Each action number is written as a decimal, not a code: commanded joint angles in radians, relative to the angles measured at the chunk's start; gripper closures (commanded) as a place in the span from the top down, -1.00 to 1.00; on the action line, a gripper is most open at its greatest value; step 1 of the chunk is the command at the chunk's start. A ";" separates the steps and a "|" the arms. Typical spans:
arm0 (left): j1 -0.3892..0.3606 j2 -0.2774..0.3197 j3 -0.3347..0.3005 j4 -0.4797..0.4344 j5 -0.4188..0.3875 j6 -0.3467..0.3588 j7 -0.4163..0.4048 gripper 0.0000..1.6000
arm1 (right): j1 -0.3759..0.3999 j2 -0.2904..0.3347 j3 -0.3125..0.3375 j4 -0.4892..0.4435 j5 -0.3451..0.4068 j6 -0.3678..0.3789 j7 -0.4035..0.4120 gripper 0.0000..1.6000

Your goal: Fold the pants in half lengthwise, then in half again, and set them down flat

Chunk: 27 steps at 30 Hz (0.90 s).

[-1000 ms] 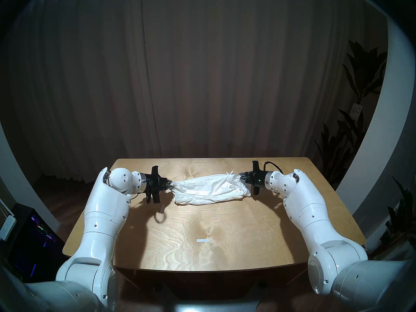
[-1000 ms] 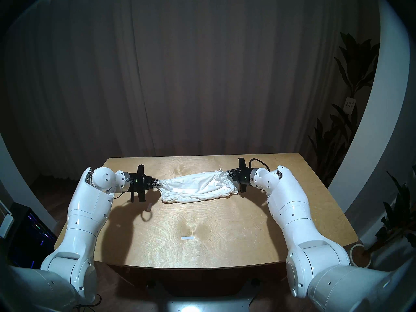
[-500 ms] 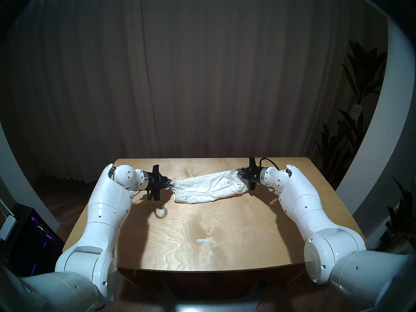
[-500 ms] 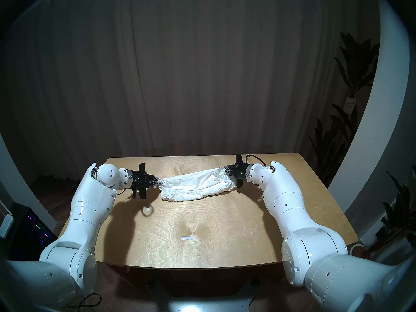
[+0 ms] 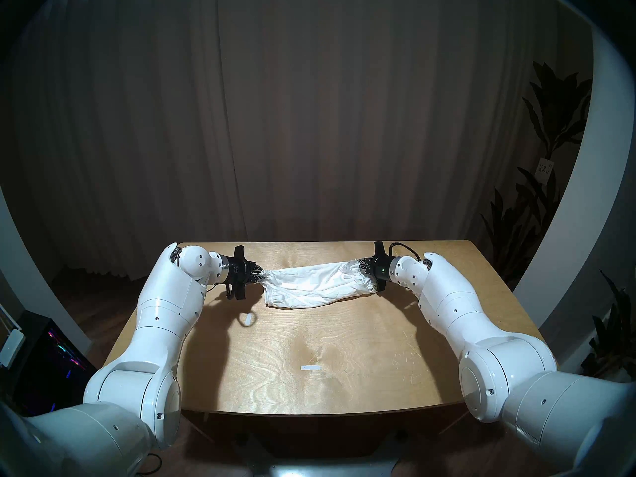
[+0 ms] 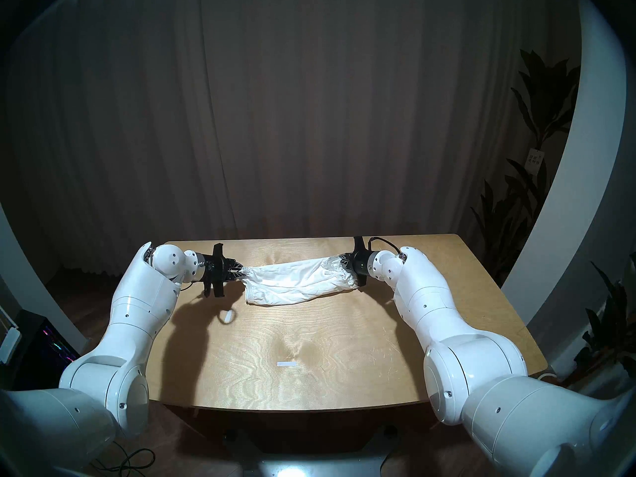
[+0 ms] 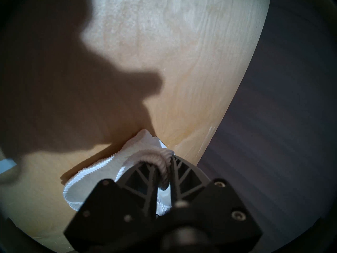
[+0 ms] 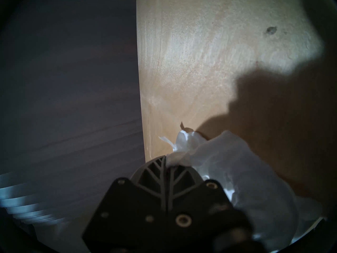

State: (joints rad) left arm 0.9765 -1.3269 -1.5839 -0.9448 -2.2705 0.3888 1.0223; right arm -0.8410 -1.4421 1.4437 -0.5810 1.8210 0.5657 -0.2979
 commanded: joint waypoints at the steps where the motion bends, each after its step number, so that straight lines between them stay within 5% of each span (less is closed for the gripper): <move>1: -0.050 -0.004 0.005 0.006 0.005 0.012 -0.017 1.00 | 0.052 -0.012 -0.013 0.034 -0.025 -0.016 0.094 -1.00; 3: -0.045 0.000 0.005 -0.005 0.007 0.015 -0.018 1.00 | 0.052 -0.013 -0.015 0.037 -0.028 -0.018 0.108 -0.88; 5: -0.037 0.005 0.001 -0.025 0.006 0.017 -0.019 1.00 | 0.055 -0.010 -0.016 0.035 -0.028 -0.009 0.114 -0.37; 8: -0.018 0.019 0.004 -0.090 0.014 0.032 -0.019 1.00 | 0.059 -0.001 -0.018 0.031 -0.031 0.002 0.118 -0.11; 9: -0.017 0.019 -0.002 -0.101 0.008 0.031 -0.014 1.00 | 0.061 0.001 -0.017 0.029 -0.031 0.003 0.118 0.31; 10: -0.012 0.022 -0.007 -0.118 0.004 0.036 -0.012 1.00 | 0.062 0.004 -0.019 0.024 -0.034 0.006 0.121 1.00; 27: 0.144 0.049 -0.101 -0.347 -0.083 0.018 0.101 1.00 | 0.028 0.085 -0.036 -0.089 -0.070 0.093 0.128 1.00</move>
State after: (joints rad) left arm 1.0501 -1.2852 -1.6507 -1.1996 -2.3134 0.4207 1.0954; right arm -0.8085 -1.4047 1.4019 -0.5965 1.7520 0.6308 -0.1822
